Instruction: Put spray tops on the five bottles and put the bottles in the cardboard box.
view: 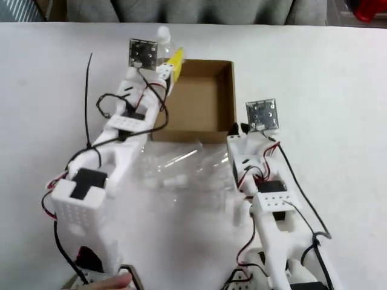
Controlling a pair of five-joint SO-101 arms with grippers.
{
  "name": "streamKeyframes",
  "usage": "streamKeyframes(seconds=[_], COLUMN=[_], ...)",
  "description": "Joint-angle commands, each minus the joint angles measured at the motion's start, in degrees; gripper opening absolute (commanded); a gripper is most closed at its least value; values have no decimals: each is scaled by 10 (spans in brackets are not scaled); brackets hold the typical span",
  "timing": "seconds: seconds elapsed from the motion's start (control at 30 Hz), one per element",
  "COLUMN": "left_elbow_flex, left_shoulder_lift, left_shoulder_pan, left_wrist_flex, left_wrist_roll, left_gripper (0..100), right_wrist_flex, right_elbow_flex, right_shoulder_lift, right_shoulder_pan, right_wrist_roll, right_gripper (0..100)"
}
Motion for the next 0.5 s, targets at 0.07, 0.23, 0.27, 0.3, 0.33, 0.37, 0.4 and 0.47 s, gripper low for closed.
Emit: streamKeyframes(seconds=[0.07, 0.23, 0.27, 0.3, 0.33, 0.37, 0.4, 0.47], left_elbow_flex=[-69, -105, -112, -118, -122, -127, -132, -142], left_shoulder_lift=[30, 80, 89, 97, 104, 111, 117, 130], left_shoulder_pan=[2, -4, -6, -7, -7, -12, -15, -18], left_wrist_flex=[-19, -19, -19, -19, -19, -19, -19, -19], left_wrist_roll=[-7, -7, -7, -6, -6, -6, -6, -6], left_gripper=[22, 22, 22, 22, 22, 22, 22, 22], right_wrist_flex=[-13, -13, -13, -13, -13, -13, -13, -13], right_elbow_flex=[-33, -32, -32, -32, -32, -32, -32, -32], right_shoulder_lift=[1, 2, 1, 1, 1, 1, 1, 2], right_shoulder_pan=[3, 2, 2, 2, 2, 2, 2, 2], right_wrist_roll=[6, 6, 6, 6, 6, 6, 6, 6], right_gripper=[17, 17, 17, 17, 17, 17, 17, 17])
